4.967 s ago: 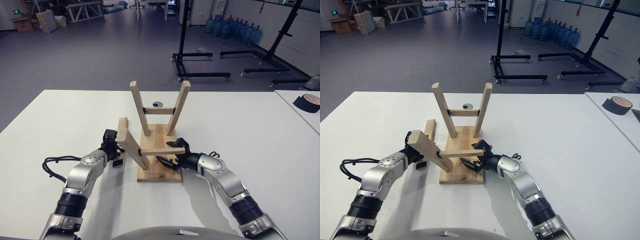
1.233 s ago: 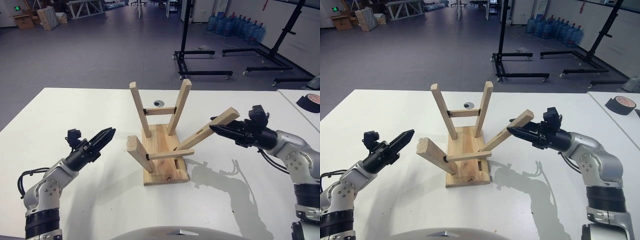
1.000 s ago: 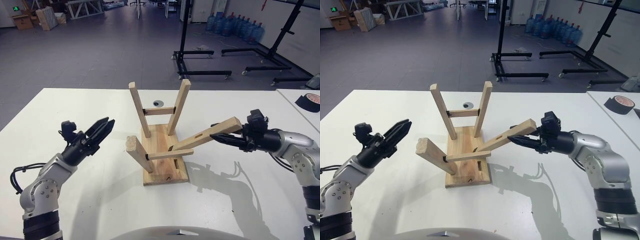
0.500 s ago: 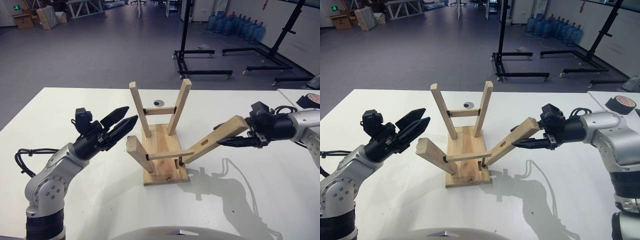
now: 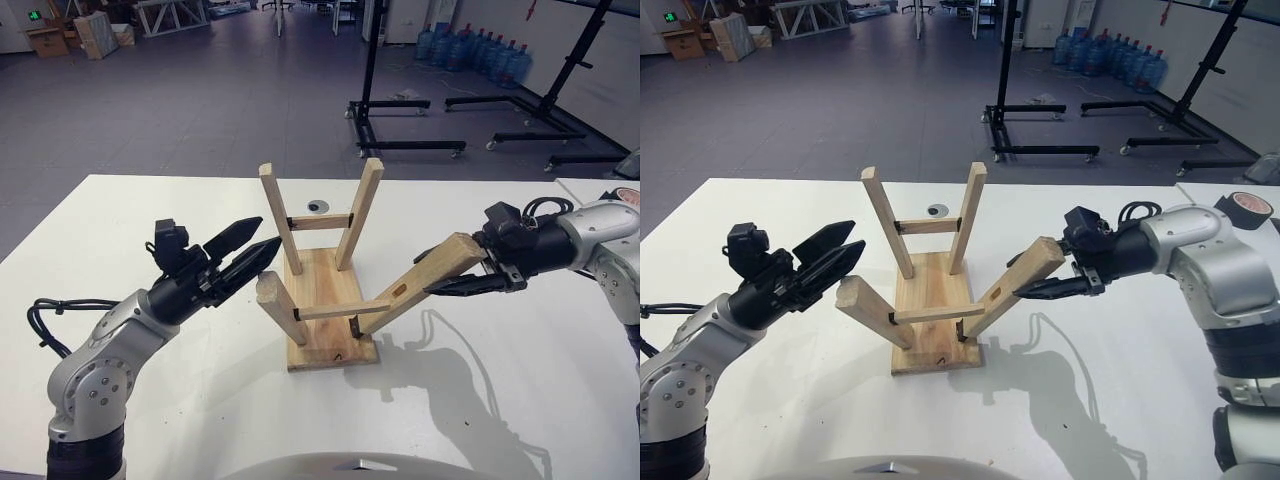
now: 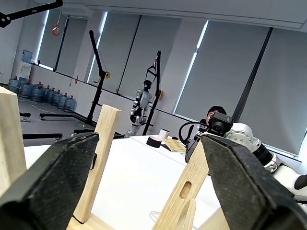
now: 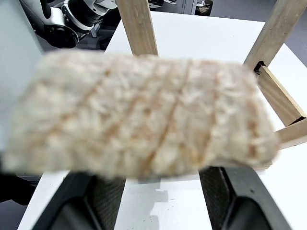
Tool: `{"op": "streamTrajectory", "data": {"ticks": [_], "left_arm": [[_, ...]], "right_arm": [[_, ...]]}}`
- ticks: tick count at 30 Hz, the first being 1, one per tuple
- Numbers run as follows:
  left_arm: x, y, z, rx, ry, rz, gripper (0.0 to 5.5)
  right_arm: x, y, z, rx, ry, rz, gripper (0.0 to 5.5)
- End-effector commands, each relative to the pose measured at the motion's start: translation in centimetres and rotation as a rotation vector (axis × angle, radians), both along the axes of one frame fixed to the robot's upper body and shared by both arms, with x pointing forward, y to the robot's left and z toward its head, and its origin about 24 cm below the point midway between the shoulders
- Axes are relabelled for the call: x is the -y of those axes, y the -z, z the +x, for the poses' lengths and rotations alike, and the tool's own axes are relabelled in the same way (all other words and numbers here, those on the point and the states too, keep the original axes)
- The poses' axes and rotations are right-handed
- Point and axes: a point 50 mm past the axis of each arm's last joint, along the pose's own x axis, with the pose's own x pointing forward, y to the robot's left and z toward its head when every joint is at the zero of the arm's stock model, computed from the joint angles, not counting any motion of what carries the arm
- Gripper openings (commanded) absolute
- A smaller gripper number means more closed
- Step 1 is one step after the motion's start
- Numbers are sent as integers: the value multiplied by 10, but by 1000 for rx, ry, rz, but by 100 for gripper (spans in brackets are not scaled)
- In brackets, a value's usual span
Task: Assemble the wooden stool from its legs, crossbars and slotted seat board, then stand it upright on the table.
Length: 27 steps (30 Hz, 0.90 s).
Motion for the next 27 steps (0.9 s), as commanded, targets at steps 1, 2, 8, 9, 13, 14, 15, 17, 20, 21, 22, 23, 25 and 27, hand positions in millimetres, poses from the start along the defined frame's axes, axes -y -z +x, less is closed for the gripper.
{"op": "streamTrajectory", "data": {"ticks": [1, 2, 8, 9, 13, 14, 15, 17, 20, 21, 22, 23, 25, 27], "left_arm": [[-8, 0, 2, -3, -35, 11, 390], [-8, -1, 2, -2, -39, 12, 390], [-6, -1, 4, 2, -33, 17, 390], [-6, -1, 4, 1, -31, 18, 390], [-5, 0, 3, -2, -32, 18, 390], [-4, 0, 3, -2, -32, 16, 390], [-4, 0, 3, -2, -35, 15, 390], [-4, 0, 2, -2, -39, 14, 390], [-3, 0, 2, 0, -50, 12, 390], [-2, 0, 2, 0, -53, 13, 390], [-2, 1, 1, -2, -55, 14, 390], [-1, 2, 1, -3, -58, 15, 390], [1, 3, 1, -3, -61, 17, 390], [3, 5, 0, -3, -65, 16, 390]], "right_arm": [[-3, 0, 5, 28, -28, -35, 203], [-3, 1, 7, 25, -32, -43, 203], [-6, 7, 23, 28, -43, -90, 203], [-7, 7, 25, 26, -48, -100, 203], [-13, 8, 23, 38, -106, -159, 203], [-15, 7, 22, 37, -118, -174, 203], [-17, 8, 20, 32, -127, -196, 203], [-21, 10, 18, 19, -133, -233, 203], [-30, 10, 14, -21, -127, -244, 203], [-33, 8, 15, -38, -117, -236, 203], [-38, 7, 17, -48, -102, -232, 203], [-42, 5, 19, -57, -90, -234, 203], [-48, 2, 21, -68, -80, -237, 203], [-53, 2, 19, -68, -86, -252, 203]]}}
